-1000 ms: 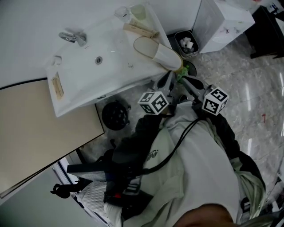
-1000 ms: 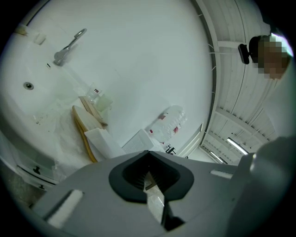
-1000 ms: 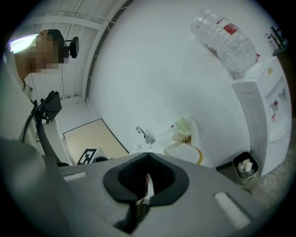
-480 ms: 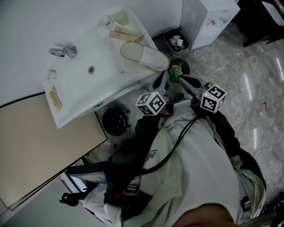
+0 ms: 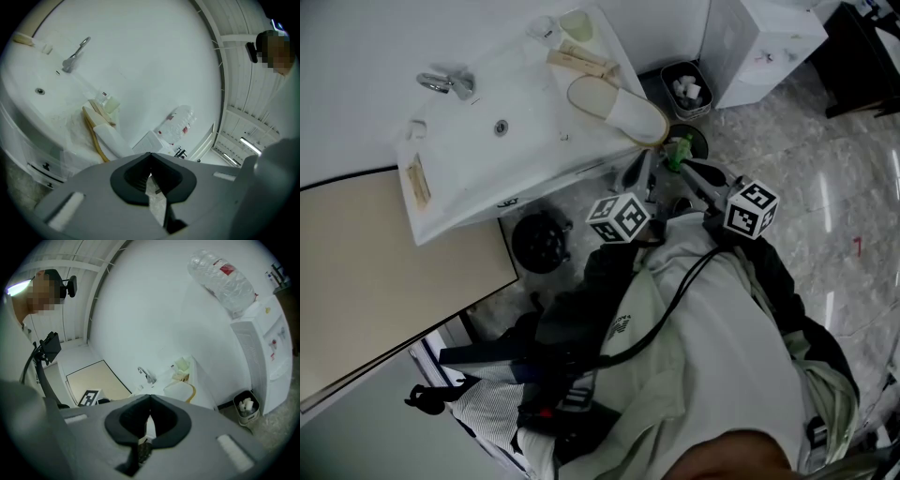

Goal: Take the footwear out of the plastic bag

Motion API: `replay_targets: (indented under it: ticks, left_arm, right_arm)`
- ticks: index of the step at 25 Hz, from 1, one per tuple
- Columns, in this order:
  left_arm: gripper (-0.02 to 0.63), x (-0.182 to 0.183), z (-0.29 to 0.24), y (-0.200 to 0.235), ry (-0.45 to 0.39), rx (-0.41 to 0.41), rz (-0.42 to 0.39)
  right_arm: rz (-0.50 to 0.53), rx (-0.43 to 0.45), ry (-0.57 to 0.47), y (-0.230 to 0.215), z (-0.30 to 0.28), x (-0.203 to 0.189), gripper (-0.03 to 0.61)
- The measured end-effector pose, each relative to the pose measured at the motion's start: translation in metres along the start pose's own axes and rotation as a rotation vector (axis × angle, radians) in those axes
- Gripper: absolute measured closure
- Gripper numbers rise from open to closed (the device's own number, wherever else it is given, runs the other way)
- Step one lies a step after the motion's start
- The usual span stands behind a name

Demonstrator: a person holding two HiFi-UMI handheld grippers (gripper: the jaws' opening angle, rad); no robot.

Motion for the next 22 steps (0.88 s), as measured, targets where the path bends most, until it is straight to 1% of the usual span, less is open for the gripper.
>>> replay_targets:
  ticks: [3, 6, 11, 16, 22]
  left_arm:
    - [0.606, -0.003, 0.009, 0.000, -0.021, 0.021, 0.006]
    - [0.606, -0.004, 0.022, 0.004, -0.046, 0.044, 0.018]
    - [0.606, 0.000, 0.041, 0.017, -0.079, 0.074, 0.022]
    - [0.606, 0.004, 0.050, 0.032, -0.063, 0.082, 0.044]
    - [0.606, 0.014, 0.056, 0.053, -0.016, 0.068, 0.048]
  right_arm:
    - [0.003, 0.017, 0.006, 0.000, -0.003, -0.002, 0.577]
    - [-0.016, 0.013, 0.003, 0.003, -0.008, 0.000, 0.577]
    - [-0.019, 0.019, 0.020, 0.005, -0.026, -0.001, 0.577]
    - [-0.036, 0.014, 0.033, 0.011, -0.040, -0.003, 0.577]
    - [-0.073, -0.025, 0.032, 0.020, -0.059, -0.007, 0.577]
Point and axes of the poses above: the fingertips, and each gripper's own axes: z backward along the fingers, y to its left, x out of its top, the point moved 10 cm from there along z, backward along the fingers, and after that the axes turned 12 degrees about y, right-handed, at the moved point
